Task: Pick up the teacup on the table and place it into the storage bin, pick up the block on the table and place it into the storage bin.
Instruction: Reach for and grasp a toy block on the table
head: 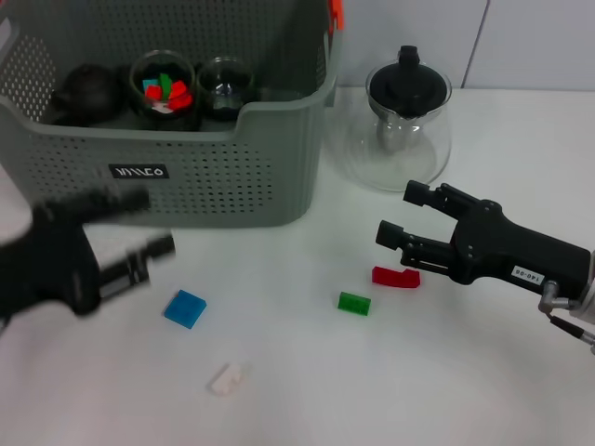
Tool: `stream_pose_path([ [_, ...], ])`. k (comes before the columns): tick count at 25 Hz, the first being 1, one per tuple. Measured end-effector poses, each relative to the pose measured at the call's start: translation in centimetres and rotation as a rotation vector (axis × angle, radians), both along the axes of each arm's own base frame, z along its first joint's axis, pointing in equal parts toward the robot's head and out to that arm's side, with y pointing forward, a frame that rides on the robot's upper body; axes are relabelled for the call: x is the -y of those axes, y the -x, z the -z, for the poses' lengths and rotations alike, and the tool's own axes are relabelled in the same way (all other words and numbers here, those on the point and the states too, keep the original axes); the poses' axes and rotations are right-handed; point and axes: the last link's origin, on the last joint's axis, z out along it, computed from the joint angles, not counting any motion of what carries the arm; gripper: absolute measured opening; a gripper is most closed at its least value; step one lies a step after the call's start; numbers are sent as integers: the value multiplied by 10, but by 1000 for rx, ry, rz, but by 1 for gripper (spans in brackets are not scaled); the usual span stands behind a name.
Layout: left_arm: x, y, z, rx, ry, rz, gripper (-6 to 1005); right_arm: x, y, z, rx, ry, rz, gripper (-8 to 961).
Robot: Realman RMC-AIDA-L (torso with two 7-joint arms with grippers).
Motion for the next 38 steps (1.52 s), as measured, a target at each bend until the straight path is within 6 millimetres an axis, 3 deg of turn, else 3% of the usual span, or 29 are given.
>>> stream_pose_path([
  [6, 13, 21, 34, -145, 83, -46, 571, -1, 0, 0, -2, -1, 2, 944],
  [15, 6, 43, 78, -271, 37, -120, 577, 1, -1, 1, -6, 4, 9, 944],
  [25, 9, 50, 96, -330, -39, -108, 627, 2, -1, 1, -7, 5, 11, 944],
  [38, 6, 58, 99, -370, -97, -147, 694, 3, -3, 0, -6, 4, 15, 944],
])
